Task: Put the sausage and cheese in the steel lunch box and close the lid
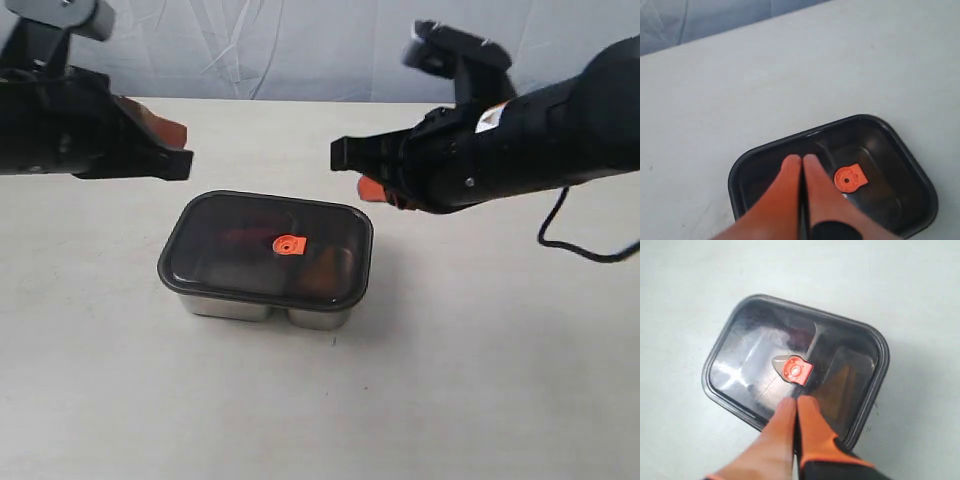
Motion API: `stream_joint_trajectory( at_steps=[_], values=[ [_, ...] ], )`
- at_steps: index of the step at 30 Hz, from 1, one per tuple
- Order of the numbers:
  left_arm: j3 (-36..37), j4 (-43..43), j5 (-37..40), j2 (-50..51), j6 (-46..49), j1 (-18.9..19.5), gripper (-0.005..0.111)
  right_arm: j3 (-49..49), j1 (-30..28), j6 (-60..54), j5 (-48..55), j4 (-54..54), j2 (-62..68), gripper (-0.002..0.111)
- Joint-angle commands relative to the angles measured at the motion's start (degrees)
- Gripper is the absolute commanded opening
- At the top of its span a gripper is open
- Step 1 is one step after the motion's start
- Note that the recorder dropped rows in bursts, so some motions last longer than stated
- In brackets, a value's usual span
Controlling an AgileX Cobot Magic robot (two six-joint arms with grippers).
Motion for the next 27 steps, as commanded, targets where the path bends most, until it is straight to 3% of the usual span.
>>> stream_joint_trajectory(
  at_steps=[1, 9, 18, 22, 24, 27],
  values=[
    [8.34, -0.14, 0.51, -15.61, -3.98, -0.06, 0.000, 6.64, 0.00, 8.84, 3.30, -9.70, -14.52, 0.000],
    [15.91, 0.91, 10.69, -32.83, -4.40, -0.06, 0.000, 13.30, 0.00, 9.67, 19.54, -16.06, -37.25, 0.000],
    [15.91, 1.07, 10.35, -34.45, -4.40, -0.06, 0.000, 13.34, -0.61, 8.70, 20.02, -16.74, -47.53, 0.000],
    [15.91, 1.47, 9.23, -34.43, -4.40, -0.06, 0.000, 16.38, -12.87, 4.14, 19.32, -19.27, -54.59, 0.000],
    [15.91, 2.12, 9.23, -34.43, -4.40, -0.06, 0.000, 23.15, -23.73, 0.82, 10.49, -20.22, -60.61, 0.000],
    [15.91, 2.12, 9.23, -34.43, -4.40, -0.06, 0.000, 31.04, -32.87, 0.83, -0.20, -17.69, -66.92, 0.000]
  ],
)
